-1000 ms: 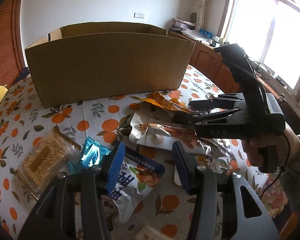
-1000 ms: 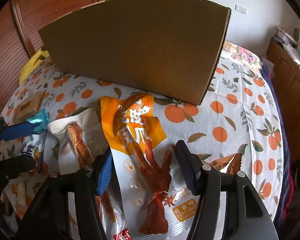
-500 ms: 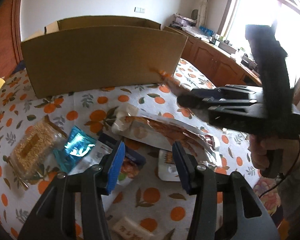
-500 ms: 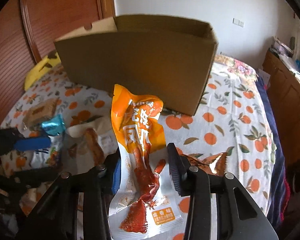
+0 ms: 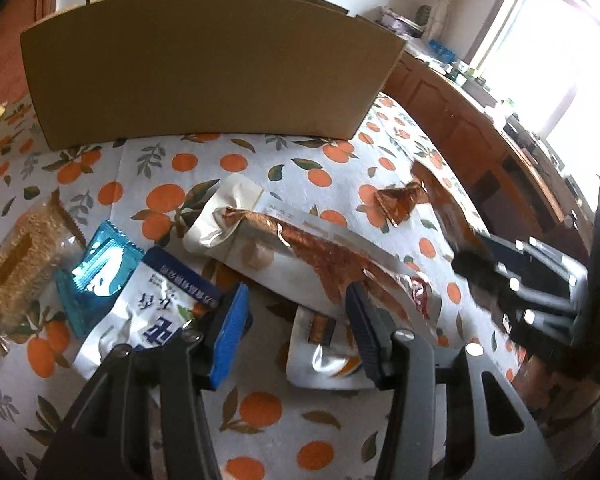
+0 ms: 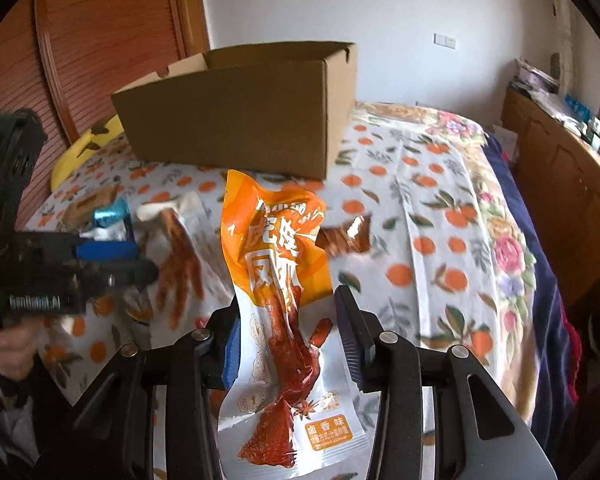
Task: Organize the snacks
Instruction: 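Lift the orange packet with the right tool while the left tool lifts a white chicken-feet packet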
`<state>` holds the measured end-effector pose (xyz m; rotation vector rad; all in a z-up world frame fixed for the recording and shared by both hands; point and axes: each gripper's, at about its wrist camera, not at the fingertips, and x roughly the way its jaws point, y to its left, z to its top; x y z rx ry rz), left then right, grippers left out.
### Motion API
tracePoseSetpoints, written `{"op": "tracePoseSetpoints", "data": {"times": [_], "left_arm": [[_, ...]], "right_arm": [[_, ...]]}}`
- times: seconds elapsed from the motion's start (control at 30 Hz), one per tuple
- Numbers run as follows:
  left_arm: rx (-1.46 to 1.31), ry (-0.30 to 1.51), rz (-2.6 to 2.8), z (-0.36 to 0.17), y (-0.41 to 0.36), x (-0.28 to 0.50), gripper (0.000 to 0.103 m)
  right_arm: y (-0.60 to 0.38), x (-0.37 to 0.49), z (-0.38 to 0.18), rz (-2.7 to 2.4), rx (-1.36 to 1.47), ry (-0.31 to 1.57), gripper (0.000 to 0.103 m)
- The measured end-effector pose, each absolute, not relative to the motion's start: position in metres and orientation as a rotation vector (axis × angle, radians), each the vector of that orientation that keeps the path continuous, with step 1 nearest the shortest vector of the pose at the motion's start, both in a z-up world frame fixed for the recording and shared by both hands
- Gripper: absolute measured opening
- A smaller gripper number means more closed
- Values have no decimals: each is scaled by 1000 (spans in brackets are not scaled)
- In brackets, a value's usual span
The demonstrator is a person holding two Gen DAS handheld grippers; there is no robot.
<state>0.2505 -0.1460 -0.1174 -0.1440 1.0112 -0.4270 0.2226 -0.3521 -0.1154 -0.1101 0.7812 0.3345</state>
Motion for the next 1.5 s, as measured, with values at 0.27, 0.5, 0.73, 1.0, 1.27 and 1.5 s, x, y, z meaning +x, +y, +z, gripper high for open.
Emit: {"op": "tracePoseSetpoints", "data": {"times": [0.27,0.5,0.73,1.0,1.27,1.5], "left_arm": [[-166,1025,-387,-119,-152,267,55],[-182,1014,-364,-118,-159,274,61],[-187,1009,-366,-117,-168,282,62],[-173,1011,-358,-119,-181,294,62],[15,986,-275,-123,-206,305,66],[41,989,-296,-123,-211,312,64]], "right_arm": [[-348,227,-129,375,-100,802,41],[-337,229,-142,421,-127,825,45],[-344,230,-141,414,-86,817,44],[-361,226,-133,335,-103,788,43],[-362,226,-140,322,-105,799,44],[-367,228,-141,325,-71,797,45]]}}
